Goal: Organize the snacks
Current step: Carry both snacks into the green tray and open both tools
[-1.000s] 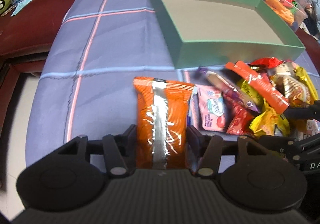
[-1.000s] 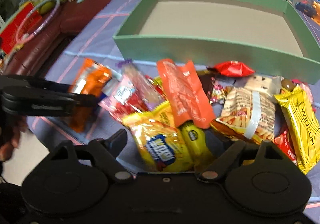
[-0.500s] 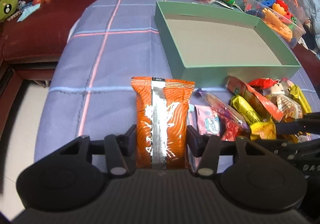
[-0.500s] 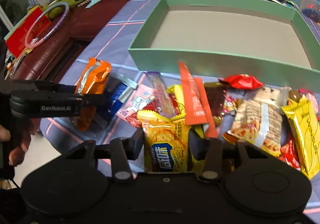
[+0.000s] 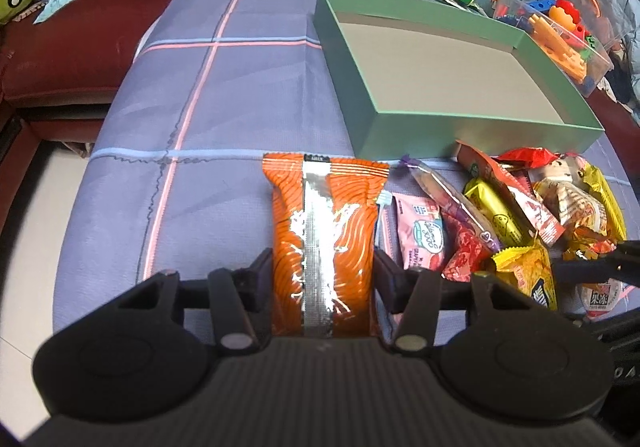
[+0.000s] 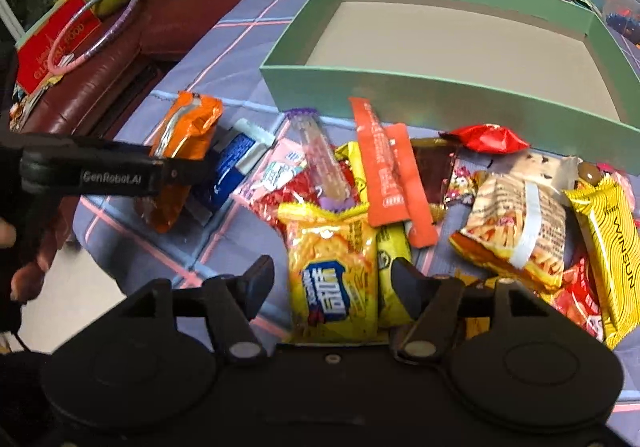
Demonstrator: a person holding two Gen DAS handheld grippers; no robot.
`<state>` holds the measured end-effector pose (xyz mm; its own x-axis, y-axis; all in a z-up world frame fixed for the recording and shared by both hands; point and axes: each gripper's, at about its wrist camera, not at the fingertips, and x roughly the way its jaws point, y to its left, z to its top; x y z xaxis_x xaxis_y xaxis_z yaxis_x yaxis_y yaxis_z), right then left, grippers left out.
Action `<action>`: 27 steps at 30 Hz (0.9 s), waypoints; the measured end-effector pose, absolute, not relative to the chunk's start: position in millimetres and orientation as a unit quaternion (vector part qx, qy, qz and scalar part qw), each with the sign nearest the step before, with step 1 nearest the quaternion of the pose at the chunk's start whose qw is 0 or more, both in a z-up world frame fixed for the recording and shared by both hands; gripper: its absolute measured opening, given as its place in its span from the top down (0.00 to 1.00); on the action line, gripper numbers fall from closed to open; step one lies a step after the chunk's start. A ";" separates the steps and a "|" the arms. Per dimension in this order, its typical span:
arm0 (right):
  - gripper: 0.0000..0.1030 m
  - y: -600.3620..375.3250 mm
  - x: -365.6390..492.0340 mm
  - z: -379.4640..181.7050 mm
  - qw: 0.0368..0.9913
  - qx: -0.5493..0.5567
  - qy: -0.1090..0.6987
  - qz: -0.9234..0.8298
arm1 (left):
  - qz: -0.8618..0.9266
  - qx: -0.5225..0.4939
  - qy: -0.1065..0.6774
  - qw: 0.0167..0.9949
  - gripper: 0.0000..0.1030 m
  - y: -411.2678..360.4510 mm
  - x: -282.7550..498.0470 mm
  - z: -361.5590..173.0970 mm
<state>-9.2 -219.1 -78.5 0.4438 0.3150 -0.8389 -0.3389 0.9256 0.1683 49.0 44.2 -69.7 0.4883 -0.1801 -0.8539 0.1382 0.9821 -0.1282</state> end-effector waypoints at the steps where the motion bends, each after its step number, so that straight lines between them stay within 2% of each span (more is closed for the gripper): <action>1: 0.37 -217.4 -9.2 -79.7 0.849 -0.016 0.492 0.193 | -0.095 -0.022 0.497 0.862 0.50 43.2 48.7 -70.0; 3: 0.36 -213.3 -11.4 -80.8 0.851 -0.030 0.487 0.194 | -0.101 -0.023 0.497 0.861 0.50 40.5 48.4 -70.5; 4: 0.40 -209.4 -12.4 -81.0 0.853 -0.042 0.482 0.193 | -0.103 -0.024 0.498 0.861 0.50 39.6 48.3 -70.7; 5: 0.55 -205.1 -13.3 -80.8 0.857 -0.056 0.476 0.191 | -0.104 -0.025 0.497 0.861 0.50 39.1 48.3 -70.4; 10: 0.55 -200.0 -7.1 -75.7 0.858 -0.059 0.473 0.192 | -0.104 -0.031 0.490 0.865 0.50 44.7 46.9 -65.1; 16: 0.55 -215.6 5.7 -52.9 0.853 0.021 0.472 0.221 | -0.115 -0.038 0.474 0.872 0.50 46.8 52.2 -47.8; 23: 0.55 -234.4 30.0 -12.5 0.859 0.117 0.434 0.247 | -0.124 -0.041 0.439 0.889 0.50 42.1 70.0 -15.3; 27: 0.55 -249.6 45.3 11.2 0.880 0.128 0.396 0.230 | -0.132 -0.034 0.428 0.893 0.50 32.1 84.6 -3.3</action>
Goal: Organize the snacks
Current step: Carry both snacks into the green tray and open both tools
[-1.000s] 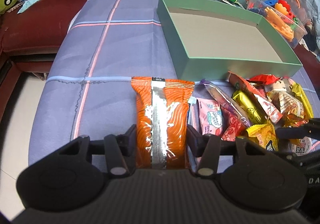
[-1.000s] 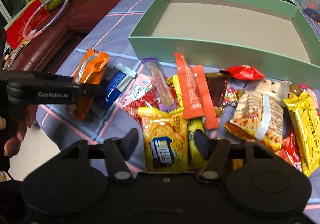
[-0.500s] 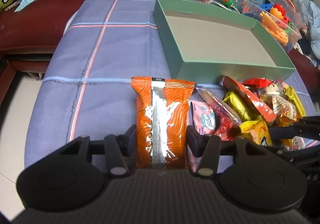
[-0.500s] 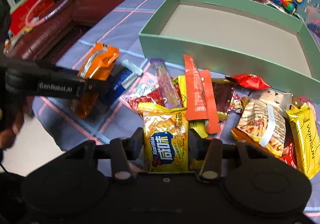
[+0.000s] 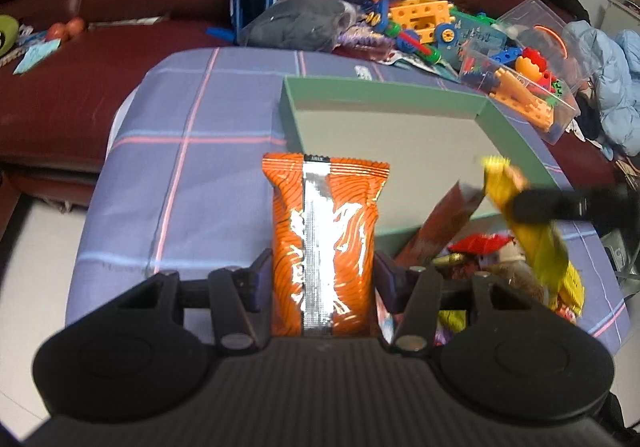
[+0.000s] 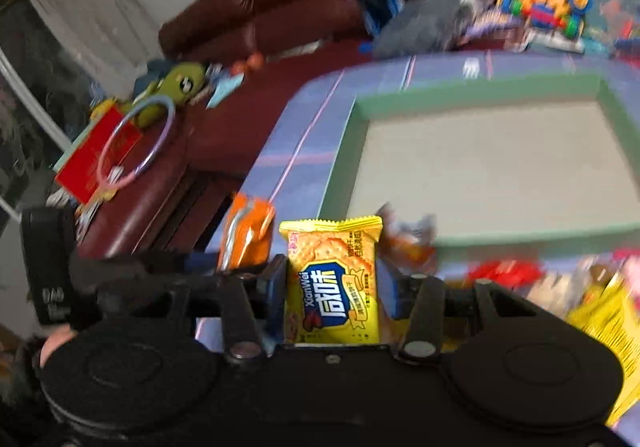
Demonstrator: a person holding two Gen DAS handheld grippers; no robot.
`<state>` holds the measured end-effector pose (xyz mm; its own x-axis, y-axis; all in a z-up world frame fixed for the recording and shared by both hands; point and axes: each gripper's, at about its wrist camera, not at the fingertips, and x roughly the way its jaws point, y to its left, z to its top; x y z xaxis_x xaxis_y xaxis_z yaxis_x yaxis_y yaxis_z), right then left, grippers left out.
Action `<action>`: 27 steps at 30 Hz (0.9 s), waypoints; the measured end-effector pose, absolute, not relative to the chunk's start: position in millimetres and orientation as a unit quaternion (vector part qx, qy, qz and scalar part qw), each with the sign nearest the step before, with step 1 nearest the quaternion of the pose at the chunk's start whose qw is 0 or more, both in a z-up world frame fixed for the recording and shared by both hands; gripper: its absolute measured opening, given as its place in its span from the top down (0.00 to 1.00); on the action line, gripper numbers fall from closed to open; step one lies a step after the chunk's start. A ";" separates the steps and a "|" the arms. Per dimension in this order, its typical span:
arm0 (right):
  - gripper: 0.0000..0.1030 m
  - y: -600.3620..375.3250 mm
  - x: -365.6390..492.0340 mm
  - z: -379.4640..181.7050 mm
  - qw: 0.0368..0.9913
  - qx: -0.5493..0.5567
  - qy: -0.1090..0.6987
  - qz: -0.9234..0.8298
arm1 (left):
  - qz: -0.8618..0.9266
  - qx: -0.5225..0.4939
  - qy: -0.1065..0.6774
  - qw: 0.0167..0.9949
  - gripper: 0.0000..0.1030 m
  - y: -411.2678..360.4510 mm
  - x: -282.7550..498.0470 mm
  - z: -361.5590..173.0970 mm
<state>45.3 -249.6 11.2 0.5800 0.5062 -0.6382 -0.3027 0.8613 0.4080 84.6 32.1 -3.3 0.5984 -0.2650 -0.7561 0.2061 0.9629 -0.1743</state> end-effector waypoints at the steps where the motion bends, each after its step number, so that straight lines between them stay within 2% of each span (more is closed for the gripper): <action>1: 0.55 -255.2 52.4 15.9 0.884 0.133 0.390 0.221 | -0.132 -0.034 0.426 0.894 0.50 29.3 89.3 -1.1; 12: 0.55 -272.0 146.4 11.4 0.907 0.113 0.381 0.138 | -0.131 -0.005 0.408 0.904 0.50 -19.6 195.7 11.5; 24: 0.55 -247.7 262.3 -41.1 0.886 0.137 0.427 0.116 | -0.109 0.001 0.430 0.896 0.50 -37.5 293.1 -24.8; 27: 0.55 -245.1 276.2 -43.1 0.884 0.144 0.428 0.121 | -0.106 0.004 0.421 0.901 0.45 -38.4 299.4 -26.7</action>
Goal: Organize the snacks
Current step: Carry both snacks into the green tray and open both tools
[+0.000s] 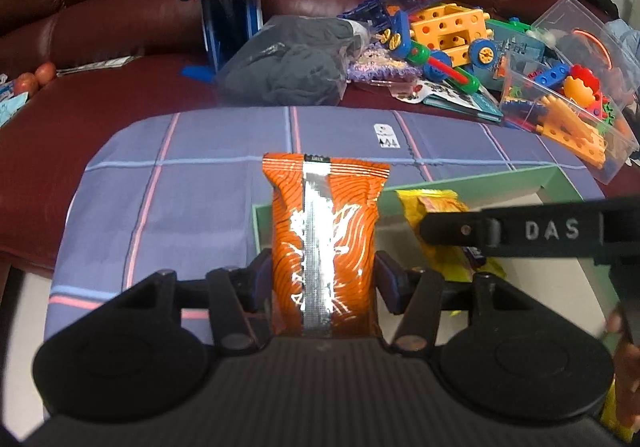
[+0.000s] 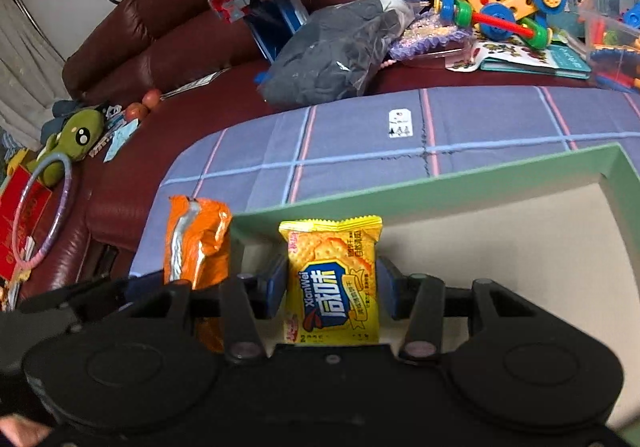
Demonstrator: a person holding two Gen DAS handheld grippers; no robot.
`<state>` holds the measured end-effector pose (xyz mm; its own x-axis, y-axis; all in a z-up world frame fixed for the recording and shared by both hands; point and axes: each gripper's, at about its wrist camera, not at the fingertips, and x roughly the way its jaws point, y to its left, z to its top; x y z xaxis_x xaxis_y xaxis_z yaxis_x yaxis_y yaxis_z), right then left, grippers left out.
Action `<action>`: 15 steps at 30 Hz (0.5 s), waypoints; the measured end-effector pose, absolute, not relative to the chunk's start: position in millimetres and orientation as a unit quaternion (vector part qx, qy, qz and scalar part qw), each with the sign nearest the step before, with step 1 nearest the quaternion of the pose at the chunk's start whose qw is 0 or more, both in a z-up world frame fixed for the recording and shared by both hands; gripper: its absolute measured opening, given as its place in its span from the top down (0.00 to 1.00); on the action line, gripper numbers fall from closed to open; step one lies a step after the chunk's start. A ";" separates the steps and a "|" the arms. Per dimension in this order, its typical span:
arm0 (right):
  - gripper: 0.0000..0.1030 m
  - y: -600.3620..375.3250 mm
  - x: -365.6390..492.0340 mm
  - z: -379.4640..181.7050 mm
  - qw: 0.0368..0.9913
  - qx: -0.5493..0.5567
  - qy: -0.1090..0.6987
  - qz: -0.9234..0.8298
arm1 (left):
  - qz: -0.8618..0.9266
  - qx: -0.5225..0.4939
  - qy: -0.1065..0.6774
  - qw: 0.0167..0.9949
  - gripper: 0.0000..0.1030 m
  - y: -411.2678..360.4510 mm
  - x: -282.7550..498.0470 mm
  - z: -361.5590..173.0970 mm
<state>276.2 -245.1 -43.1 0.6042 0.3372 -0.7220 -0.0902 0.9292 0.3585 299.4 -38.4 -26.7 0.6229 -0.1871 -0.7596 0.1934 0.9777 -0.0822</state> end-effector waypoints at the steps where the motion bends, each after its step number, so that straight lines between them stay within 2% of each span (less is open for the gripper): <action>1: 0.54 -243.9 281.5 -42.4 0.883 0.145 0.428 0.125 | -0.101 0.005 0.416 0.904 0.33 -38.0 298.8 -25.9; 2: 0.52 -242.6 286.4 -43.4 0.882 0.148 0.429 0.129 | -0.095 0.004 0.412 0.906 0.24 -37.8 298.6 -24.7; 3: 0.46 -242.3 289.8 -43.3 0.882 0.154 0.427 0.129 | -0.091 0.003 0.403 0.911 0.11 -36.8 296.0 -22.7; 4: 0.41 -242.9 291.8 -42.8 0.882 0.159 0.424 0.129 | -0.087 0.004 0.394 0.915 0.06 -36.2 292.3 -20.0; 6: 0.21 -247.3 291.5 -38.7 0.885 0.166 0.416 0.128 | -0.079 0.013 0.387 0.919 0.04 -36.8 287.0 -16.5; 8: 0.14 -253.3 288.2 -35.8 0.888 0.170 0.409 0.123 | -0.078 0.009 0.389 0.918 0.03 -35.6 282.6 -13.2; 15: 0.13 -269.0 254.4 -34.3 0.885 0.178 0.414 0.117 | -0.083 0.001 0.401 0.912 0.01 -31.1 250.8 -12.4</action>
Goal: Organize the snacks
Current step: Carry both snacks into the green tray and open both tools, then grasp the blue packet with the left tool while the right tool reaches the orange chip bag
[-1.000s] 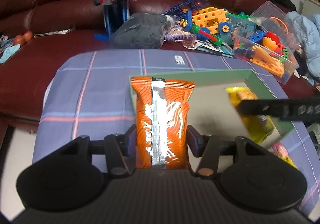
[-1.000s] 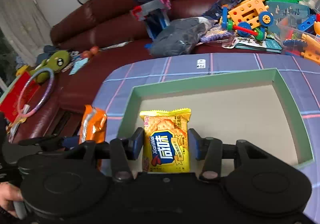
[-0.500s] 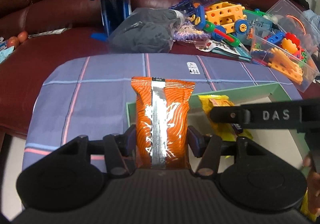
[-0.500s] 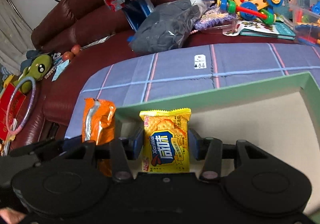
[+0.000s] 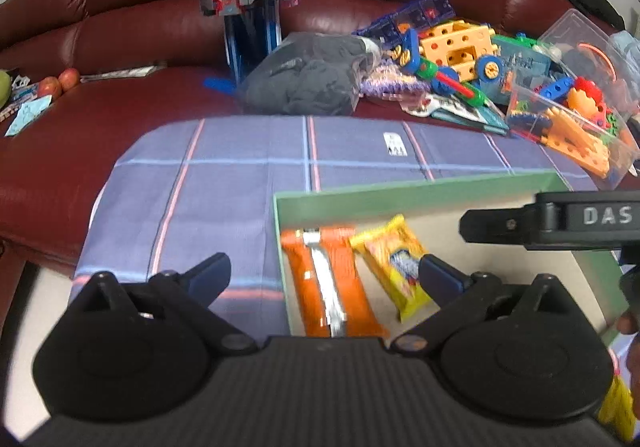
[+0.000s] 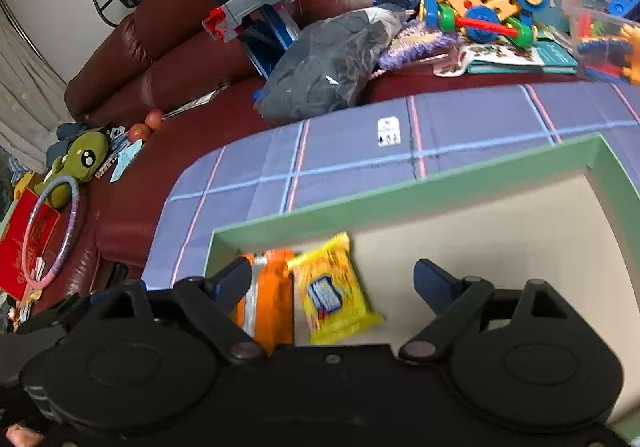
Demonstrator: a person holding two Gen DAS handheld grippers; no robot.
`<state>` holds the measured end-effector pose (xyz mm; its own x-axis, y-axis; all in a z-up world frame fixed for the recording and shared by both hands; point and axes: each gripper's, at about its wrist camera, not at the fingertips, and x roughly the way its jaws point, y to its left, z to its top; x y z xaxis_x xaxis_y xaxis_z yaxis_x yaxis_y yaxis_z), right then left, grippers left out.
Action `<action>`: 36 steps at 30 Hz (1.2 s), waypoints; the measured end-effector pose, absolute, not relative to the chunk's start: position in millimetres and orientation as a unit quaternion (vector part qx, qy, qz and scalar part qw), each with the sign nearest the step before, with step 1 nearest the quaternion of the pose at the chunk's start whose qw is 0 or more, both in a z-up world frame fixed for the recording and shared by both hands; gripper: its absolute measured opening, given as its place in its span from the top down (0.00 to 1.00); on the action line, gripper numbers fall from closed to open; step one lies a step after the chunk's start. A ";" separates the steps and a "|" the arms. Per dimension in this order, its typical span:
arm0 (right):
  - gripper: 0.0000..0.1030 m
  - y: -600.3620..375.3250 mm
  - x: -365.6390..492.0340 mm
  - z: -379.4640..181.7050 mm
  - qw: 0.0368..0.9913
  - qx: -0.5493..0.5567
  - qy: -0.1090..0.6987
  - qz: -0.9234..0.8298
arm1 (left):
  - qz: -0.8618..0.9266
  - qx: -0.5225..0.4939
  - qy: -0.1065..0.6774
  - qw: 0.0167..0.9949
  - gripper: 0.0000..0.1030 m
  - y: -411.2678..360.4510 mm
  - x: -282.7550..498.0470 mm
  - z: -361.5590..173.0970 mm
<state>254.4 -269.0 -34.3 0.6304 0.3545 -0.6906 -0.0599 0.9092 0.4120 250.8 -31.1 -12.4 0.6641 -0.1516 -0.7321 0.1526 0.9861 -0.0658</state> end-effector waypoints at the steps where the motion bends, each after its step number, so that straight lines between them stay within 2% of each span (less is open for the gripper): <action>1: 0.13 -270.0 248.4 -34.4 0.884 0.180 0.415 0.118 | -0.084 0.002 0.404 0.911 0.01 -30.7 245.0 -13.7; 5: 0.14 -270.1 216.2 -33.0 0.883 0.178 0.416 0.127 | -0.091 0.005 0.414 0.905 0.01 -30.8 217.3 -15.9; 7: 0.19 -267.4 195.9 -31.9 0.887 0.165 0.412 0.130 | -0.098 0.006 0.415 0.905 0.00 -31.2 201.9 -14.8; 9: 0.33 -265.6 177.7 -30.9 0.888 0.158 0.411 0.134 | -0.101 0.010 0.414 0.905 0.00 -30.7 185.9 -13.8; 11: 0.39 -265.1 160.3 -29.7 0.886 0.159 0.411 0.141 | -0.103 0.008 0.415 0.904 0.00 -29.1 171.1 -12.9; 17: 0.45 -259.7 122.2 -31.7 0.878 0.156 0.422 0.162 | -0.106 0.022 0.427 0.898 0.00 -28.6 136.8 -18.5; 26: 0.47 -257.3 84.3 -47.1 0.857 0.168 0.452 0.183 | -0.105 0.033 0.445 0.889 0.00 -16.1 95.6 -33.3; 36: 0.47 -254.4 75.6 -69.1 0.849 0.156 0.480 0.155 | -0.060 0.025 0.492 0.868 0.00 23.2 80.8 -74.8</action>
